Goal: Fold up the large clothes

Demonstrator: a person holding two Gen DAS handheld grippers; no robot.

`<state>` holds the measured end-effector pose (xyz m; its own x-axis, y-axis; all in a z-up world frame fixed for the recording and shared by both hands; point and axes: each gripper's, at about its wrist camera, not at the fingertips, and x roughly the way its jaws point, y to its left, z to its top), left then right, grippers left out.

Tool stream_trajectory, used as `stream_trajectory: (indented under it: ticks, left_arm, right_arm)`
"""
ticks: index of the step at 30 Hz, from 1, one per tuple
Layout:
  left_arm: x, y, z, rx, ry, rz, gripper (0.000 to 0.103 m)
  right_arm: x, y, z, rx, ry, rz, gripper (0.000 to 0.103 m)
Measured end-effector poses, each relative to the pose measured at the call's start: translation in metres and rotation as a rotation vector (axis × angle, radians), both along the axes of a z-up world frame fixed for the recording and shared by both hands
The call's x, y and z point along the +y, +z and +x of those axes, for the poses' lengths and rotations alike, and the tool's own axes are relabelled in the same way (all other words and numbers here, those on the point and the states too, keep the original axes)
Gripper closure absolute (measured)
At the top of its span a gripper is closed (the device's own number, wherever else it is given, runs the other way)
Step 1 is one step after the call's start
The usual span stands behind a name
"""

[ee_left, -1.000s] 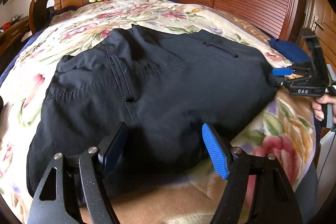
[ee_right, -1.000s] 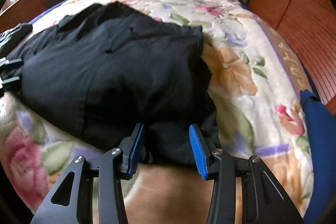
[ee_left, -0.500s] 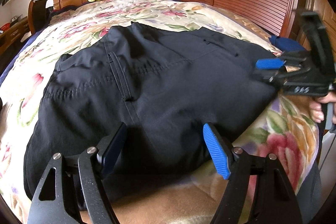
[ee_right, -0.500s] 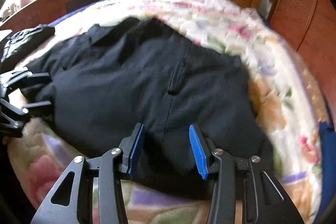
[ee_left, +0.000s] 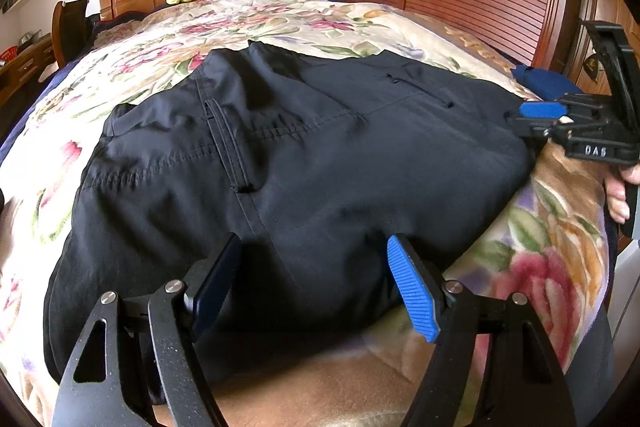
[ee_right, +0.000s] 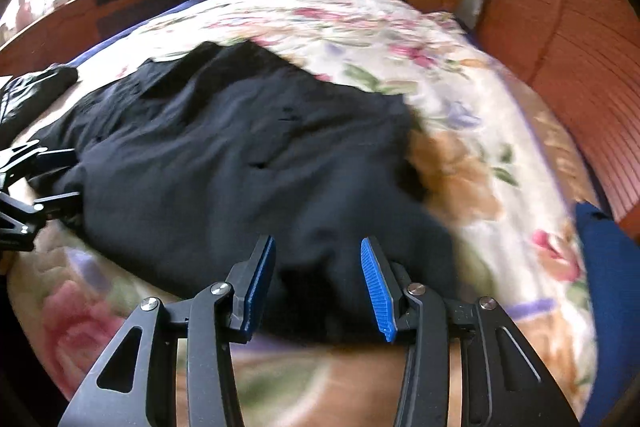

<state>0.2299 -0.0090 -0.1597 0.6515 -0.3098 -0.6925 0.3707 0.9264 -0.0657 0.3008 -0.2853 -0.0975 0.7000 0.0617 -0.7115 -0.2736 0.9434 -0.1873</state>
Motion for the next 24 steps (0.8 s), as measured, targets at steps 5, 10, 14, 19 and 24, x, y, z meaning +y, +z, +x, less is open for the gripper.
stream_trajectory:
  ticks: [5,10,14,19,24]
  left_arm:
    - [0.000,0.000,0.000,-0.001,0.001,-0.001,0.026]
    - [0.000,0.000,0.000,-0.009,0.000,-0.003,0.026]
    - [0.000,-0.001,0.000,-0.008,-0.002,-0.004,0.026]
    - [0.000,-0.001,0.000,-0.008,-0.003,-0.008,0.026]
    - [0.001,-0.001,0.001,-0.007,-0.005,-0.009,0.026]
  right_arm:
    - [-0.037,-0.002,0.001,0.026,-0.120,0.014,0.056]
    - [-0.048,-0.007,0.006,0.068,-0.163,0.053,0.055]
    - [-0.055,-0.011,0.014,0.098,-0.192,0.077,0.044]
    - [-0.071,-0.023,0.024,0.156,-0.239,0.176,0.037]
    - [-0.070,-0.026,0.024,0.149,-0.238,0.184,0.037]
